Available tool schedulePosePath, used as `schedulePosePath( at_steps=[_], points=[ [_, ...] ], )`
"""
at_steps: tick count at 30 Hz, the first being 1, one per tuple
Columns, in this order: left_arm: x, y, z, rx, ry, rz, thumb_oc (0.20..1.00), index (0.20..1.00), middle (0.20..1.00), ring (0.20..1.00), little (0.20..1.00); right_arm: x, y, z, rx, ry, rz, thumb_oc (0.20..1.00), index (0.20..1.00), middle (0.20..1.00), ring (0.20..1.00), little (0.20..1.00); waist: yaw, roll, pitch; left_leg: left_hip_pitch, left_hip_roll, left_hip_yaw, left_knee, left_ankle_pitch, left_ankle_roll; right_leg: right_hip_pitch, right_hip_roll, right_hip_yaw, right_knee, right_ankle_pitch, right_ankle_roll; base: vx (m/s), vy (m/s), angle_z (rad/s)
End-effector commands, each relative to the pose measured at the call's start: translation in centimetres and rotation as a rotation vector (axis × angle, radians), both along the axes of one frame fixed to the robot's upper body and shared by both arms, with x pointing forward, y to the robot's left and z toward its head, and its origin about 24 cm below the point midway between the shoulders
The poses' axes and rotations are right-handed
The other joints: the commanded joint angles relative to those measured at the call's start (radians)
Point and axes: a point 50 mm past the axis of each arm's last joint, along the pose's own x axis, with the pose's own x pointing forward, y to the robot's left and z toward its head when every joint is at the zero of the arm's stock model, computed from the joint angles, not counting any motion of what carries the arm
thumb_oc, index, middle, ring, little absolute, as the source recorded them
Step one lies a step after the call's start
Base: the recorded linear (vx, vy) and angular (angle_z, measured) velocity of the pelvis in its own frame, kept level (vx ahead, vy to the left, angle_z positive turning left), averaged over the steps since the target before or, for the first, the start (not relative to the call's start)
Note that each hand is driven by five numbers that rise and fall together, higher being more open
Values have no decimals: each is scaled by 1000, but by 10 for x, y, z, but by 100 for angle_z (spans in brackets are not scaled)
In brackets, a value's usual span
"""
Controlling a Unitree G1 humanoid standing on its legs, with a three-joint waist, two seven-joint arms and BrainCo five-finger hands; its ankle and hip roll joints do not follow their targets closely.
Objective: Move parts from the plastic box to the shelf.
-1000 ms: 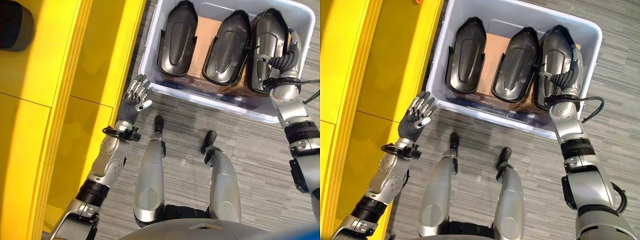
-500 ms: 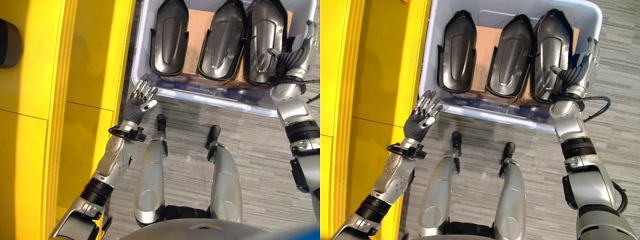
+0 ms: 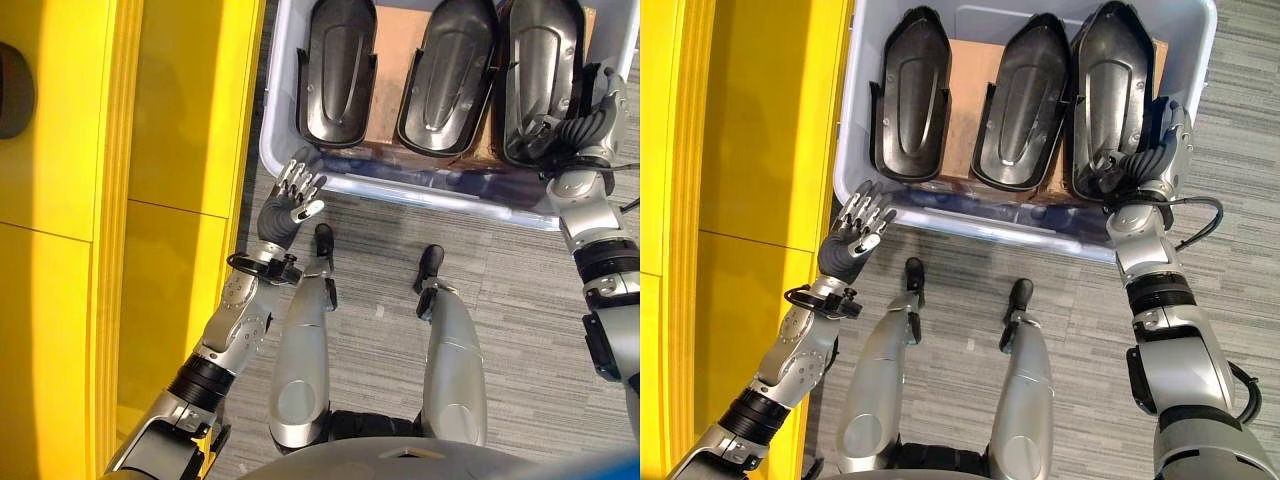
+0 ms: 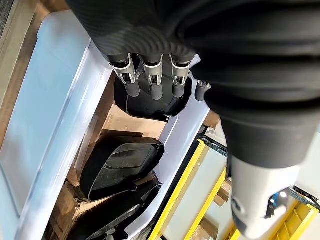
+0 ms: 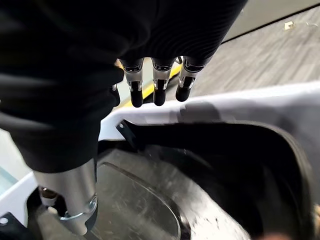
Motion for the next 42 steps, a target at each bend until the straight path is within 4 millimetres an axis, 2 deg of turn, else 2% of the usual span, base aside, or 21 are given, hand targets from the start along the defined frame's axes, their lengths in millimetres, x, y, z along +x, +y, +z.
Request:
schedulePosePath(
  at_steps=[1,3,5,10,13,18,28,30,32,34,35,36,37,40,42],
  points=[
    [-13,-6,19,-56,-97,-31,1000,1000,1000,1000,1000,-4,-21,33,-63,-32,-33,1000,1000,1000,1000,1000,-5,50,-44,-42,-35,-30,25,-74,14,8,-4,-69,96,-102,-8,-19,-30,3],
    [-14,-6,19,-45,-107,-37,1000,1000,1000,1000,1000,-4,-26,30,-46,1,-54,1000,1000,1000,1000,1000,-3,57,-44,-53,-34,-31,26,-72,14,-9,-6,-71,108,-104,-9,-18,-57,5],
    [-13,-2,24,-41,-121,-21,1000,1000,1000,1000,1000,-3,-30,33,140,-60,-22,1000,1000,1000,1000,1000,-6,72,-44,-87,-35,-31,35,-69,12,-56,-9,-65,145,-117,-13,-23,-57,4],
    [-13,0,24,-93,-104,-27,1000,1000,1000,1000,1000,-2,-32,32,177,-28,-34,1000,1000,1000,1000,1000,-6,82,-44,-109,-36,-30,43,-70,11,-88,-7,-61,169,-125,-16,-3,-5,-1],
    [-12,-2,25,-123,-109,-47,1000,1000,1000,1000,1000,0,-30,25,225,-8,-9,1000,1000,1000,1000,1000,-7,85,-44,-121,-37,-30,41,-67,11,-105,-7,-58,175,-125,-16,0,0,0],
    [-12,-5,25,-121,-97,-55,1000,1000,1000,1000,1000,6,-22,10,443,25,107,1000,1000,1000,1000,1000,-11,86,-44,-121,-33,-27,37,-65,8,-113,-7,-54,175,-123,-16,0,0,0],
    [-9,-5,21,-119,-65,-73,1000,1000,1000,1000,1000,9,-22,-14,504,207,108,1000,1000,1000,1000,1000,-5,88,-44,-148,-31,-32,58,-66,9,-143,-8,-51,202,-124,-16,0,0,0],
    [-8,-5,22,-121,-61,-71,1000,1000,1000,1000,1000,9,-22,-12,453,216,106,1000,1000,1000,1000,1000,-4,87,-44,-152,-31,-32,58,-64,8,-147,-7,-52,202,-124,-15,0,0,0],
    [-8,-4,22,-122,-60,-70,1000,1000,1000,1000,1000,9,-24,-6,313,231,56,1000,1000,1000,1000,1000,-4,86,-44,-153,-31,-31,58,-63,8,-146,-7,-54,200,-122,-15,0,0,0],
    [-9,-5,21,-125,-61,-71,1000,1000,1000,1000,1000,6,-28,3,75,243,-56,1000,1000,1000,1000,1000,-4,86,-44,-157,-30,-28,60,-63,9,-148,-6,-55,200,-120,-14,0,0,0],
    [-9,-5,21,-126,-62,-71,1000,1000,1000,1000,1000,6,-29,4,62,244,-63,1000,1000,1000,1000,1000,-5,86,-44,-157,-30,-28,60,-63,10,-148,-6,-55,199,-119,-13,0,0,0],
    [-9,-6,20,-130,-61,-70,1000,1000,1000,1000,1000,3,-32,11,-80,237,-133,1000,1000,1000,1000,1000,-5,86,-44,-158,-30,-29,60,-63,11,-146,-7,-56,194,-117,-12,0,0,0],
    [-9,-7,19,-135,-64,-70,1000,1000,1000,1000,1000,1,-34,16,-164,219,-232,1000,1000,1000,1000,1000,-5,89,-44,-161,-29,-26,60,-62,13,-149,-6,-55,194,-114,-12,4,34,-2],
    [-12,-10,18,-149,-72,-73,1000,1000,1000,1000,1000,-9,-37,26,-248,73,-423,1000,1000,1000,1000,1000,-9,95,-44,-166,-30,-27,63,-63,16,-151,-8,-52,190,-110,-9,1,39,0],
    [-13,-11,18,-157,-74,-76,1000,1000,1000,1000,1000,-12,-34,33,-313,0,-463,1000,1000,1000,1000,1000,-11,98,-44,-166,-33,-26,57,-63,18,-150,-7,-50,184,-109,-7,-2,50,1]
  ],
)
